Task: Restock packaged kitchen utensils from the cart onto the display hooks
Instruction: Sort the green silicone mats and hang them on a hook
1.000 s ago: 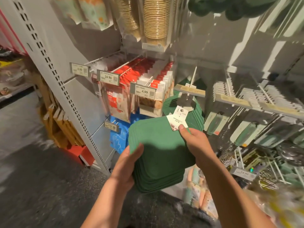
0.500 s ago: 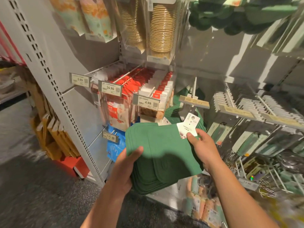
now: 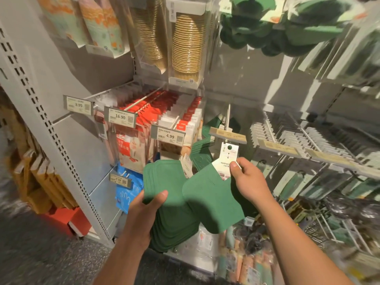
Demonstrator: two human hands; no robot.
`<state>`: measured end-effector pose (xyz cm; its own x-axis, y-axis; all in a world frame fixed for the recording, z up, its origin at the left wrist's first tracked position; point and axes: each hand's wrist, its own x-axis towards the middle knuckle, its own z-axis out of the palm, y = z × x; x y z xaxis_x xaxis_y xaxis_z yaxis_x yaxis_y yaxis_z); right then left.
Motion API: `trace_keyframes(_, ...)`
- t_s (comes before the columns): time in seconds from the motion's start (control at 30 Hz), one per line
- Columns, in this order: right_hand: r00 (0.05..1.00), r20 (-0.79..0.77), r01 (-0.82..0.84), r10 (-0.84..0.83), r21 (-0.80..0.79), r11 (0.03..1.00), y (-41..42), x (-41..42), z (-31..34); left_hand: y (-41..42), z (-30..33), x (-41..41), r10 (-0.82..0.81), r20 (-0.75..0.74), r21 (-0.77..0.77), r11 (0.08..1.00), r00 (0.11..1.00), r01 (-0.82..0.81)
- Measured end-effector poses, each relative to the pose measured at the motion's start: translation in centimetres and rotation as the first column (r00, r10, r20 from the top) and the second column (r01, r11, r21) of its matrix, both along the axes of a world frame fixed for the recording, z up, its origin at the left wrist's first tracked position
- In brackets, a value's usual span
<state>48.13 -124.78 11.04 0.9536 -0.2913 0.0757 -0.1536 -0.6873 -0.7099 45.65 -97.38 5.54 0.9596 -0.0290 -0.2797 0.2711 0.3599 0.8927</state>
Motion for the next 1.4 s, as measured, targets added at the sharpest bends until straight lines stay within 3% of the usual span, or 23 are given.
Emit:
trace_keyframes(0.13,0.998,-0.067,0.009,-0.023,-0.196,0.981,0.2,1.4,0.0,0.3,0.2,-0.2,0.016,0.035,0.023,1.000,0.999,-0.017)
trace_keyframes(0.23,0.996,-0.035,0.067,-0.078,-0.245,0.967,0.4,2.2,0.0,0.9,0.1,0.0,0.019,0.036,0.014,1.000,0.999,-0.019)
trace_keyframes(0.4,0.988,0.012,0.152,-0.153,-0.217,0.964,1.2,3.0,-0.2,1.7,0.3,0.0,0.031,0.040,-0.029,0.999,0.999,-0.030)
trace_keyframes(0.63,0.962,-0.062,0.255,-0.267,-0.159,0.954,1.1,5.5,0.0,2.2,0.3,-0.1,0.015,0.021,-0.106,0.994,1.000,-0.013)
trace_keyframes(0.7,0.952,-0.070,0.293,-0.297,-0.059,0.954,1.1,5.9,-0.6,2.0,0.4,-0.2,0.009,0.019,-0.131,0.991,1.000,-0.006)
trace_keyframes(0.77,0.943,-0.021,0.332,-0.331,0.029,0.943,1.6,5.6,-1.4,1.8,0.4,-0.2,0.014,0.012,-0.156,0.988,1.000,-0.012)
trace_keyframes(0.83,0.926,0.088,0.371,-0.368,-0.023,0.928,2.7,4.6,-2.1,1.6,0.3,-0.2,0.013,0.008,-0.175,0.984,1.000,-0.011)
trace_keyframes(0.93,0.939,0.212,0.243,-0.270,0.147,0.959,4.5,2.9,-2.6,1.2,0.1,-0.2,0.009,-0.001,-0.206,0.978,1.000,-0.009)
trace_keyframes(1.03,0.991,0.101,0.049,-0.083,0.302,0.952,6.0,2.2,-2.7,0.8,-0.1,-0.3,-0.009,0.003,-0.226,0.974,1.000,0.010)
trace_keyframes(1.13,0.999,-0.029,-0.018,0.033,0.397,0.917,7.2,1.7,-2.5,0.2,0.0,-0.7,-0.041,0.016,-0.215,0.976,0.999,0.043)
trace_keyframes(1.23,0.997,-0.040,-0.035,0.059,0.450,0.892,7.9,1.2,-3.0,-0.1,-0.1,-1.0,-0.040,0.016,-0.225,0.973,0.999,0.043)
trace_keyframes(1.4,0.996,0.092,-0.035,-0.010,0.466,0.884,9.0,0.1,-3.6,0.0,-0.5,-1.1,-0.019,-0.025,-0.278,0.961,1.000,0.011)
